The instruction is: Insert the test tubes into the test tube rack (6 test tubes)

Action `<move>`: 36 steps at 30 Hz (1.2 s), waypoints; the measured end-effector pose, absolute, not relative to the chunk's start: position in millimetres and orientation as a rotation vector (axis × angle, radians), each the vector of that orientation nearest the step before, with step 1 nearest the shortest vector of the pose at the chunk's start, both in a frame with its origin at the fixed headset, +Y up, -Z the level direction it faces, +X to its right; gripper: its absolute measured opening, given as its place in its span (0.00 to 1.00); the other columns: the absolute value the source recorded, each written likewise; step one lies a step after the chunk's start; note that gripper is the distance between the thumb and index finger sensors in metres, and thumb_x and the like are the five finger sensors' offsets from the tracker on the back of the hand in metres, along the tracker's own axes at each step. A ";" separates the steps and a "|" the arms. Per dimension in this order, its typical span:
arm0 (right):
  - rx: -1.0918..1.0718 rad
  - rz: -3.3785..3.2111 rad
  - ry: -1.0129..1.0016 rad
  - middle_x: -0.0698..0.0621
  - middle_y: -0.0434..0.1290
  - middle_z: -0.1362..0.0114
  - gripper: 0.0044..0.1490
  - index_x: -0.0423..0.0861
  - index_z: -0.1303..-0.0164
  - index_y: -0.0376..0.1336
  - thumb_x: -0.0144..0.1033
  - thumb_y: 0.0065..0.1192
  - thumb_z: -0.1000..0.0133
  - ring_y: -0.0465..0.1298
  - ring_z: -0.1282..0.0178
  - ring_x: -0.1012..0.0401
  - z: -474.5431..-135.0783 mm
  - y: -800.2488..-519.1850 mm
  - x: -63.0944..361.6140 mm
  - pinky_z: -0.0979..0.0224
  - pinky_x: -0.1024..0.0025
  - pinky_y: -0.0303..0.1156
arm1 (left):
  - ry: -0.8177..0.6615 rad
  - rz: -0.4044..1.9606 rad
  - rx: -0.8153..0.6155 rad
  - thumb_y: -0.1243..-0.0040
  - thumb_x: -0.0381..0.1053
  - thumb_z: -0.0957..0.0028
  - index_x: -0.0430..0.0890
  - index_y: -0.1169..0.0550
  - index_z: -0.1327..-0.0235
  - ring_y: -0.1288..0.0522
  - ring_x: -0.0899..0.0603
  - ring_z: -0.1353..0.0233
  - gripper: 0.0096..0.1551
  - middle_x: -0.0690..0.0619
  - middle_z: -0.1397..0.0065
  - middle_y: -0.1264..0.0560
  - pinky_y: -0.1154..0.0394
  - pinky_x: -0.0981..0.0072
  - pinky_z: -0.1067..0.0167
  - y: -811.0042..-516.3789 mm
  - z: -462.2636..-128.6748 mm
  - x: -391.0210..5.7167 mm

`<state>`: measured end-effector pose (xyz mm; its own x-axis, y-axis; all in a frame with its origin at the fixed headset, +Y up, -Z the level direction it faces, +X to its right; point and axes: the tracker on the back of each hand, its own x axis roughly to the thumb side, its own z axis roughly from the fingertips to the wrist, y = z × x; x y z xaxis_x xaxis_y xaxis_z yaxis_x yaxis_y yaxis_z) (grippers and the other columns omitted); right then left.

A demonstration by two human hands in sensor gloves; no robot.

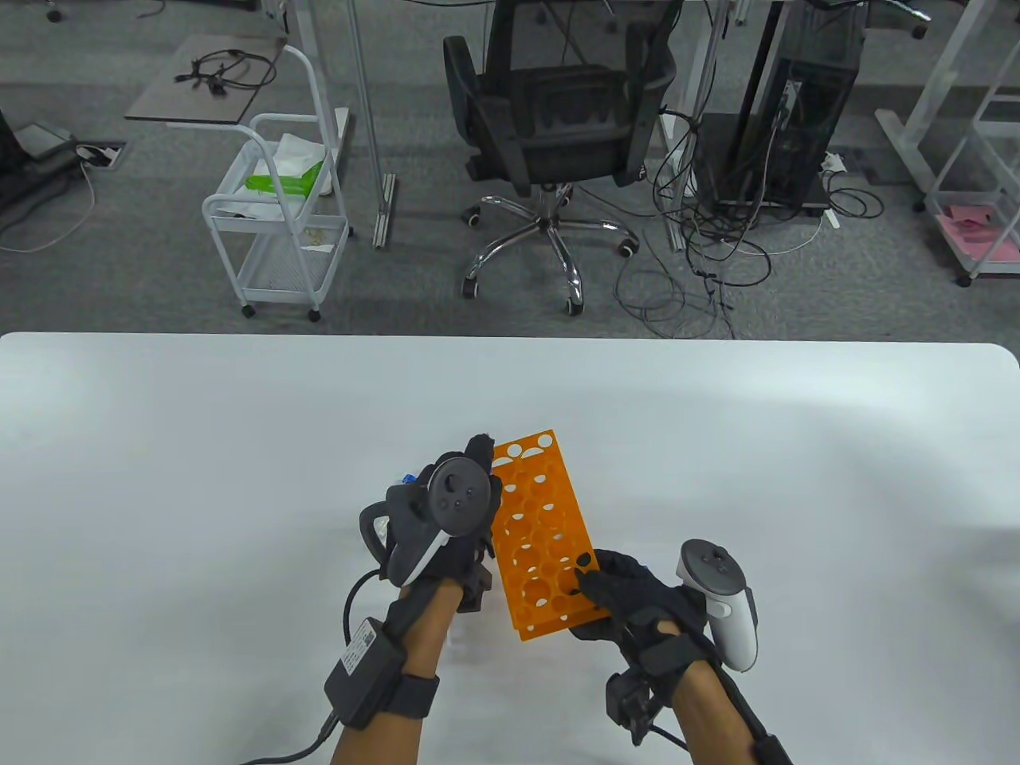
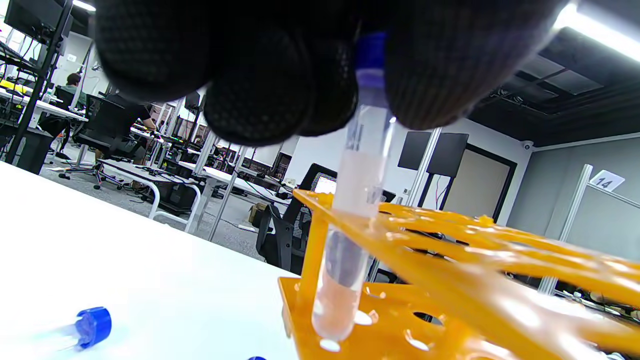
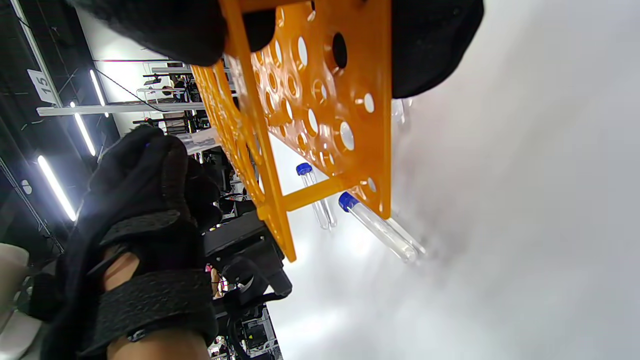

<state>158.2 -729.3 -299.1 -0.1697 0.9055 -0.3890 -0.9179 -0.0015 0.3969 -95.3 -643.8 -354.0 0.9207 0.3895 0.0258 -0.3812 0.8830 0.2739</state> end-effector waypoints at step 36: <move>-0.079 1.567 0.622 0.42 0.40 0.17 0.34 0.52 0.32 0.52 0.51 0.57 0.45 0.64 0.23 0.44 -303.5 -727.2 172.5 0.28 0.47 0.72 | 0.330 0.282 -0.340 0.37 0.59 0.52 0.57 0.28 0.31 0.19 0.43 0.44 0.32 0.43 0.32 0.24 0.20 0.53 0.53 -720.3 -360.8 -134.6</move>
<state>172.5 -727.2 -303.5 -0.1140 0.9029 -0.4144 -0.9414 0.0351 0.3354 -134.6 -720.3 -360.8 0.9080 0.2136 -0.3603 -0.3229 0.9049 -0.2772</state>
